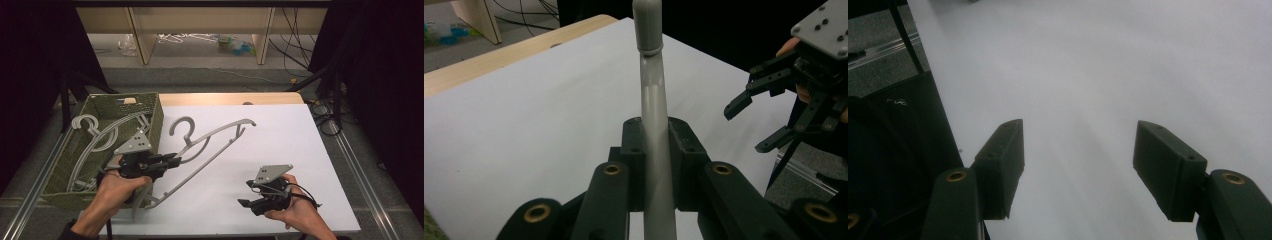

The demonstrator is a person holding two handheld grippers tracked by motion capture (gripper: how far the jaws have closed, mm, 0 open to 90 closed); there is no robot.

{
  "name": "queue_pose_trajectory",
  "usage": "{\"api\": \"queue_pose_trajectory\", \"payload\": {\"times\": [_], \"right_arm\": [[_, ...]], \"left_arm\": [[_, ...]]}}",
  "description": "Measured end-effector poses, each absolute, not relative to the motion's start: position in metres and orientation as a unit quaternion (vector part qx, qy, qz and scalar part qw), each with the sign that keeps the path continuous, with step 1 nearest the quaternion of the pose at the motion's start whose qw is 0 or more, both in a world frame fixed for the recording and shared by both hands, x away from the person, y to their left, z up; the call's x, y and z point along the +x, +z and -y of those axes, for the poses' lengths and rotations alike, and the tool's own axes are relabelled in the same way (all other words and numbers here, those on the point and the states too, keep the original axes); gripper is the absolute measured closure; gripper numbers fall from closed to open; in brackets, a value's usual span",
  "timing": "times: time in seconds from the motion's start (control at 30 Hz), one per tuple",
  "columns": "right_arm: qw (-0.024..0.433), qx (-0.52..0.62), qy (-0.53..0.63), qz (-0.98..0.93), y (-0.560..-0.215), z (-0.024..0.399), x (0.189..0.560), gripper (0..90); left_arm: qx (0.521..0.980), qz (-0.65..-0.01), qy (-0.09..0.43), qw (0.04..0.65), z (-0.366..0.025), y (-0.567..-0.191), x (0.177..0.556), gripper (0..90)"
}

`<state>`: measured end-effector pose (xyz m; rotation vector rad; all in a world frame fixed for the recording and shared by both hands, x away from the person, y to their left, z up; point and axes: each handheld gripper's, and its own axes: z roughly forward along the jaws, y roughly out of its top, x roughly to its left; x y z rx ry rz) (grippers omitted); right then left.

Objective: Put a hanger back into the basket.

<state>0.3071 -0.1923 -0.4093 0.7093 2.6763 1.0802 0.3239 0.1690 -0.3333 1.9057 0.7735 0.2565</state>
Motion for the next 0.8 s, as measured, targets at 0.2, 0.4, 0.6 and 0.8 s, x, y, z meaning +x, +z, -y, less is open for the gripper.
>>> {"api": "queue_pose_trajectory", "payload": {"times": [0.2,0.4,0.6,0.8], "right_arm": [[0.074,0.243,0.356,-0.899,-0.414,0.194,0.306,37.8],[0.065,0.241,0.352,-0.902,-0.418,0.192,0.304,37.4],[0.064,0.24,0.353,-0.902,-0.419,0.192,0.304,36.7],[0.071,0.242,0.359,-0.899,-0.422,0.192,0.305,34.4]], "left_arm": [[0.782,-0.333,0.122,0.512,-0.186,-0.312,0.325,78.9],[0.763,-0.353,0.143,0.522,-0.211,-0.298,0.329,78.9],[0.747,-0.373,0.149,0.53,-0.232,-0.294,0.333,78.8],[0.74,-0.381,0.153,0.533,-0.245,-0.288,0.338,78.8]]}}
